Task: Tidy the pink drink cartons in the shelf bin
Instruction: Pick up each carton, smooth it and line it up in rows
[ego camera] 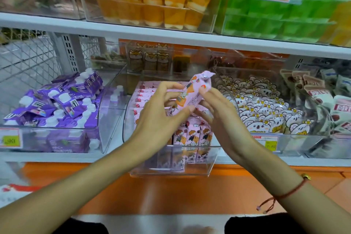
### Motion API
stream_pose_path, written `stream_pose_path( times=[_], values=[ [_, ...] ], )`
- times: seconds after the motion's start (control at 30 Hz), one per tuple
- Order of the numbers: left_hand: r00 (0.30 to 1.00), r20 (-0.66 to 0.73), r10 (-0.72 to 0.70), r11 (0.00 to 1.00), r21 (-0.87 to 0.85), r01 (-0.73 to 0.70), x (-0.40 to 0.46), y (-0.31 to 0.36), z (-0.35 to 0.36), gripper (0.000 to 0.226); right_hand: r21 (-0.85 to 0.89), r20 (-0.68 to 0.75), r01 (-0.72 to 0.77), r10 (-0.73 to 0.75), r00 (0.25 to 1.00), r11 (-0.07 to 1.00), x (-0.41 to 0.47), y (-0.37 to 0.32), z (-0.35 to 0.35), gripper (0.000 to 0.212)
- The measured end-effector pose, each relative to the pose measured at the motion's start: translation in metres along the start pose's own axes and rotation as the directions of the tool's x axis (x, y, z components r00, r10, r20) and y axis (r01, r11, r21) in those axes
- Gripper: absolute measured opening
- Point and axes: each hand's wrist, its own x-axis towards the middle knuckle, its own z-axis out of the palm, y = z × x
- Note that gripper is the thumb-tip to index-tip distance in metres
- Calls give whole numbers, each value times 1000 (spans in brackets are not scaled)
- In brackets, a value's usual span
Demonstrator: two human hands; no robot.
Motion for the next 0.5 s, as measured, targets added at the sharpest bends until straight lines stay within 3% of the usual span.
stream_pose_path(
  times=[0.1,0.27,0.33,0.4,0.5],
  values=[
    [999,35,19,999,30,-20,-2,-3,2,28,-56,9,25,-25,1000,998,0,0,-3,30],
    [993,-1,115,977,181,-113,-3,-3,3,40,-95,-147,117,-130,981,989,-1,4,0,25],
    [992,-14,125,977,175,-121,-1,1,2,34,-93,-156,123,-136,978,988,-1,2,0,31],
    [998,22,53,995,87,-55,1,7,-1,27,-133,-134,86,-104,986,987,-1,0,-3,37],
    [981,116,-152,978,-127,167,3,16,-5,15,-159,-130,0,-21,991,987,0,-1,-6,28]
  ],
)
